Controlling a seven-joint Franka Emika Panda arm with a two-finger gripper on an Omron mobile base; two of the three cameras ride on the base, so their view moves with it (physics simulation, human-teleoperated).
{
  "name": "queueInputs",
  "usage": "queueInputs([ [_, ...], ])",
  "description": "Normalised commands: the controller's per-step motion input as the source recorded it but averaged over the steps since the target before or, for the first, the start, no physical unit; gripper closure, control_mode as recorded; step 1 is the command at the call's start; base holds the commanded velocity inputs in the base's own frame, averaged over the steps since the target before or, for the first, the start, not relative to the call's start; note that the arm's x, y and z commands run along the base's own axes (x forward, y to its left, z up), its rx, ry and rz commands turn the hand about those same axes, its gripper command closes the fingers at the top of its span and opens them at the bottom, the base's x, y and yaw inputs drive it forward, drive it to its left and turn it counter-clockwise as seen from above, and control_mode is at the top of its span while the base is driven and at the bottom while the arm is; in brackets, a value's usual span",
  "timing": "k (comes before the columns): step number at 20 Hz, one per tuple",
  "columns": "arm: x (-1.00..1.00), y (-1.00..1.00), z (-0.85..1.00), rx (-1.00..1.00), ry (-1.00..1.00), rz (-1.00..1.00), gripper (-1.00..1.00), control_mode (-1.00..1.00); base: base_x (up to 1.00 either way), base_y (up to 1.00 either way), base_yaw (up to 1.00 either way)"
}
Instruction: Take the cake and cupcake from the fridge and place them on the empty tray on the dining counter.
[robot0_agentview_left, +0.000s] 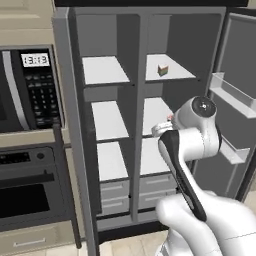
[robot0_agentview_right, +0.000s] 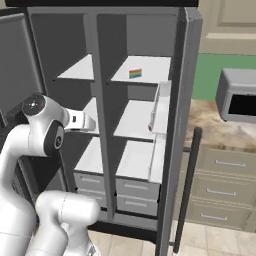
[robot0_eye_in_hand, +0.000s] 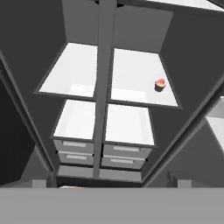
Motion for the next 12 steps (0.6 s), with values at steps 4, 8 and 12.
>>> queueInputs([
  [4,0.00,0.00,0.00,0.00,0.00,0.00,-1.00,1.00,0.67,-0.33,0.01],
  [8,0.00,0.00,0.00,0.00,0.00,0.00,-1.00,1.00,0.70,-0.33,0.00],
  [12,0.00,0.00,0.00,0.00,0.00,0.00,-1.00,1.00,0.76,-0.36,0.00],
])
